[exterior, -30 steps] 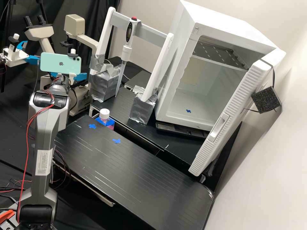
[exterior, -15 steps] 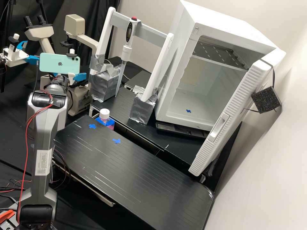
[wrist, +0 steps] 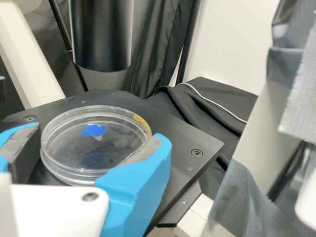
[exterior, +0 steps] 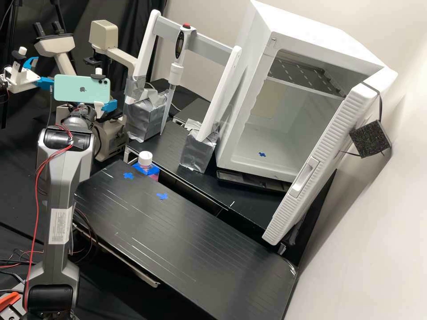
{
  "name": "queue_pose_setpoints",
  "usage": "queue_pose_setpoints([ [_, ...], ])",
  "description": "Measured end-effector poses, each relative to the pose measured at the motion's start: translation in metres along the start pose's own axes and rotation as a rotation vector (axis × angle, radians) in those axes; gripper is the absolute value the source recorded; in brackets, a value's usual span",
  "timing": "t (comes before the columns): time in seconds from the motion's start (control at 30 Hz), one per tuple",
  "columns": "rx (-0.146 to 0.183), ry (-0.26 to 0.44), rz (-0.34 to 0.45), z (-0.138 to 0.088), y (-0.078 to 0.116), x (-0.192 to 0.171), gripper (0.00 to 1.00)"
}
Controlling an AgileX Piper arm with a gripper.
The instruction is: Move the petri dish to the bench
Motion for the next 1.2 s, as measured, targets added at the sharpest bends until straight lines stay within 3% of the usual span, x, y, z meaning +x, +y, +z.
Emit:
queue_pose_setpoints([
  [0.33,0.011,-0.003,0.000,0.001,0.000,0.000,0.00],
  [0.53,0.035,-0.012,-0.004,0.006,-0.004,-0.004,0.00],
  [0.73,0.041,0.005,0.003,0.005,0.005,-0.019,0.00],
  [0.93,0.124,0.023,0.016,0.004,0.020,-0.045,0.00],
  [1.03,0.130,0.045,0.022,0.000,0.026,-0.058,0.00],
  [1.2,0.108,0.089,0.065,-0.004,0.034,-0.079,0.00],
])
